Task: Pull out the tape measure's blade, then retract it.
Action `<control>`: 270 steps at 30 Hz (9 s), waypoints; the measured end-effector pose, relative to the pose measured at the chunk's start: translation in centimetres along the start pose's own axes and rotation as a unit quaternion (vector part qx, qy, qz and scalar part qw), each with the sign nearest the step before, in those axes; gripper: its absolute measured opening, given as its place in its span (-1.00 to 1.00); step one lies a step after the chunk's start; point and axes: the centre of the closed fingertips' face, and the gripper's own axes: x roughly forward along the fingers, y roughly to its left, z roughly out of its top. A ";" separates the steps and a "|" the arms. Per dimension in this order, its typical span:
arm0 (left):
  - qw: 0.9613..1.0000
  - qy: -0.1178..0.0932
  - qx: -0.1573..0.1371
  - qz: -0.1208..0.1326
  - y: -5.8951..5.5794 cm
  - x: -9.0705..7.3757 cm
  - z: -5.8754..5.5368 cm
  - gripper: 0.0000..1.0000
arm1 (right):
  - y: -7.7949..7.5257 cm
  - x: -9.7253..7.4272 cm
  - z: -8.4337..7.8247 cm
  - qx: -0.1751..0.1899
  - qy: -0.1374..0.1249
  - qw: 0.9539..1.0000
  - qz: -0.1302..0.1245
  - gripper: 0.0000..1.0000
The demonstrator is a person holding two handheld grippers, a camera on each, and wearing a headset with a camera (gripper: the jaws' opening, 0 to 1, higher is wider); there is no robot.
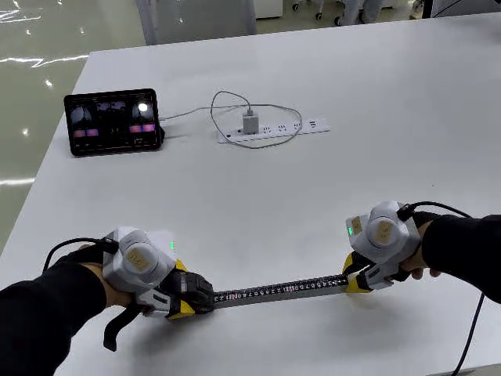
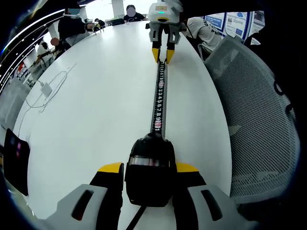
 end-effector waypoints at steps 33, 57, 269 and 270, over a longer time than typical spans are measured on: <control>1.000 0.017 -0.017 -0.008 -1.3 -4.0 -2.1 0.41 | 1.5 -3.3 -1.3 0.035 -0.011 0.999 -0.028 -0.04; 0.974 -0.088 -0.204 0.054 -0.8 -5.1 -1.2 0.98 | 1.8 -4.4 -1.9 0.139 -0.104 0.981 -0.086 0.84; 0.787 -0.242 -0.422 0.380 2.8 -1.5 -0.5 0.82 | -0.1 1.0 0.2 -0.056 0.050 0.997 0.007 -0.79; 0.789 -0.238 -0.422 0.378 2.7 -1.3 -0.5 0.75 | 0.0 1.0 0.1 -0.033 0.051 0.998 0.007 -0.79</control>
